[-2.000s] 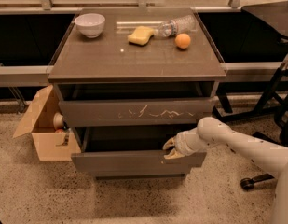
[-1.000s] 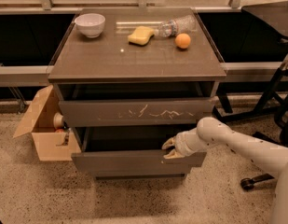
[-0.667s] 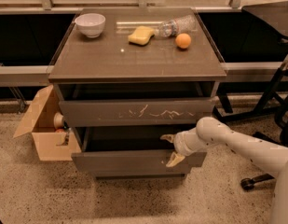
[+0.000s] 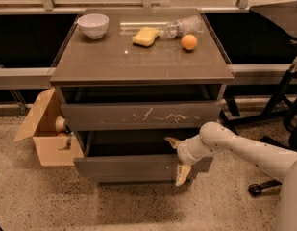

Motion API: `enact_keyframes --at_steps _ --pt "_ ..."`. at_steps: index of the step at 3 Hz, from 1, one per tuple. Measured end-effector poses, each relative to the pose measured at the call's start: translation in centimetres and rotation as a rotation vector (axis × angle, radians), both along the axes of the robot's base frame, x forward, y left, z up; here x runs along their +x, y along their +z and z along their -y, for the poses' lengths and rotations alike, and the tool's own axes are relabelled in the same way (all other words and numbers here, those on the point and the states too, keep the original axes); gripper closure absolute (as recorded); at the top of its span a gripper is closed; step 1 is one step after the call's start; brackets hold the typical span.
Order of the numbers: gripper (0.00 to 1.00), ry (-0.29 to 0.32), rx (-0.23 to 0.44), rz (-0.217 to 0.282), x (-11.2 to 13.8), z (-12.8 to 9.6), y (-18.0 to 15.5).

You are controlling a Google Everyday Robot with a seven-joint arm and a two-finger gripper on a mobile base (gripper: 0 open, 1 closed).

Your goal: Open middle drawer

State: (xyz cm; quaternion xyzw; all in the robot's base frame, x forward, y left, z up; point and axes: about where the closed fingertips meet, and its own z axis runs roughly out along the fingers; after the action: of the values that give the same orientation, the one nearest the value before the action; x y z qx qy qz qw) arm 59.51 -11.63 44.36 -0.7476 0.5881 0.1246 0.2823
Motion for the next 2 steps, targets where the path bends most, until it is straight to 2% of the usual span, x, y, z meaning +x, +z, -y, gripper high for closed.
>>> enact_keyframes --at_steps 1,2 --pt "0.00 0.025 -0.009 -0.098 -2.6 -0.9 -1.2" --pt "0.20 0.051 -0.018 -0.177 -4.6 -1.4 -2.0"
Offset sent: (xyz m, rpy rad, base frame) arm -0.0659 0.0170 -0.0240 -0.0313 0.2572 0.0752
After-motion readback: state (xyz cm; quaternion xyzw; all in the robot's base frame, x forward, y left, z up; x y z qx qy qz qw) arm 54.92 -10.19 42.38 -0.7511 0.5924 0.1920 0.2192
